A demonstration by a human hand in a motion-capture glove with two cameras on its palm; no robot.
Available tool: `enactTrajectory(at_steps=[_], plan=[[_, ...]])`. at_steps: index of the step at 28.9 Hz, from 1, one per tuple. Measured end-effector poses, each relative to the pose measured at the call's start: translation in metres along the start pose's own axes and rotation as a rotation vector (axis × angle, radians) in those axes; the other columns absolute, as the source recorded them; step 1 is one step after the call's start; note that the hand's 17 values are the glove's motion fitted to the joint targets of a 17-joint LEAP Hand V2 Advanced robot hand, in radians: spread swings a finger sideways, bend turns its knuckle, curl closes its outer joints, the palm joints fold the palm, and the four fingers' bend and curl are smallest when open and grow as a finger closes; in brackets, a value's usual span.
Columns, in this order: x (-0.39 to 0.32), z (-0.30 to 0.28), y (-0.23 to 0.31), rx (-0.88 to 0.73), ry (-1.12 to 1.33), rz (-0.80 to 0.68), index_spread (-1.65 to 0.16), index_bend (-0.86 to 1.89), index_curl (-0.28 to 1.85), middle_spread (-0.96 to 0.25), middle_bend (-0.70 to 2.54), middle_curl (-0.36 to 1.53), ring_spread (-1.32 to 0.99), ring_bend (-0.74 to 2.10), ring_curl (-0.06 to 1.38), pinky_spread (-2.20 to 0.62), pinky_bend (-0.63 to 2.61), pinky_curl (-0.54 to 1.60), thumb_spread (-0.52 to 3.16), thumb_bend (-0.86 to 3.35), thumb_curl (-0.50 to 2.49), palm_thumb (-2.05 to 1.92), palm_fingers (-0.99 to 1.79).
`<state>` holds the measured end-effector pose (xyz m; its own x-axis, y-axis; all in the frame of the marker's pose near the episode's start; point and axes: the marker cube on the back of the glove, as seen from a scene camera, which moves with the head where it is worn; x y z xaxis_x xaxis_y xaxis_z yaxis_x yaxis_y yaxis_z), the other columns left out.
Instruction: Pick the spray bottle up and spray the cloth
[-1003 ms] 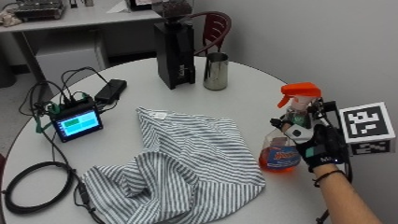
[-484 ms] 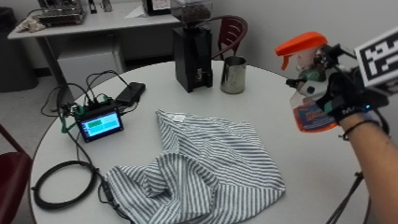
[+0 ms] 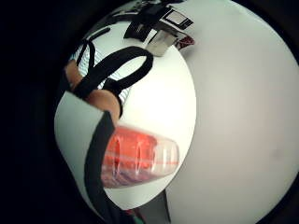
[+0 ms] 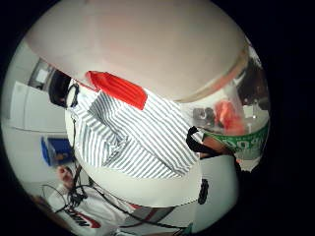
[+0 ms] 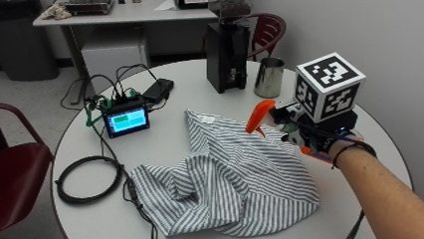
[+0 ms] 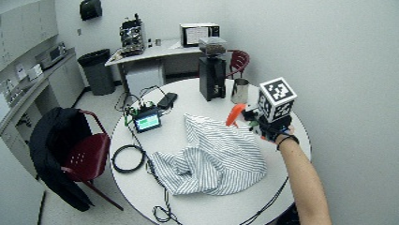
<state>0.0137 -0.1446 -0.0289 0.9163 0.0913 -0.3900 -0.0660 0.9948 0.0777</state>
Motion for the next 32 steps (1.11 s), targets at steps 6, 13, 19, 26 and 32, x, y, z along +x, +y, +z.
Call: enactTrajectory(at_steps=[6,13,19,26,32], plan=[[0.005,-0.066,-0.019,0.094,0.066,0.005,-0.25,0.14,0.34,-0.15,0.37,0.47,-0.15,0.51,0.42,-0.12,0.49,0.34,0.63,-0.03,0.54,1.02,1.16],[-0.031,-0.016,-0.022,0.001,0.074,-0.063,-0.25,0.13,0.35,-0.15,0.37,0.48,-0.15,0.51,0.43,-0.12,0.49,0.34,0.65,-0.03,0.55,1.02,1.16],[-0.024,-0.026,-0.029,0.02,0.088,-0.047,-0.25,0.13,0.35,-0.15,0.37,0.48,-0.15,0.51,0.43,-0.12,0.48,0.35,0.66,-0.03,0.56,1.01,1.16],[-0.03,-0.04,-0.028,0.055,0.102,-0.045,-0.25,0.13,0.35,-0.15,0.37,0.48,-0.15,0.51,0.43,-0.12,0.48,0.35,0.67,-0.03,0.56,1.01,1.16],[-0.052,0.02,-0.015,-0.03,0.09,-0.099,-0.24,0.13,0.35,-0.15,0.38,0.49,-0.15,0.51,0.44,-0.12,0.48,0.35,0.68,-0.03,0.57,1.01,1.15]])
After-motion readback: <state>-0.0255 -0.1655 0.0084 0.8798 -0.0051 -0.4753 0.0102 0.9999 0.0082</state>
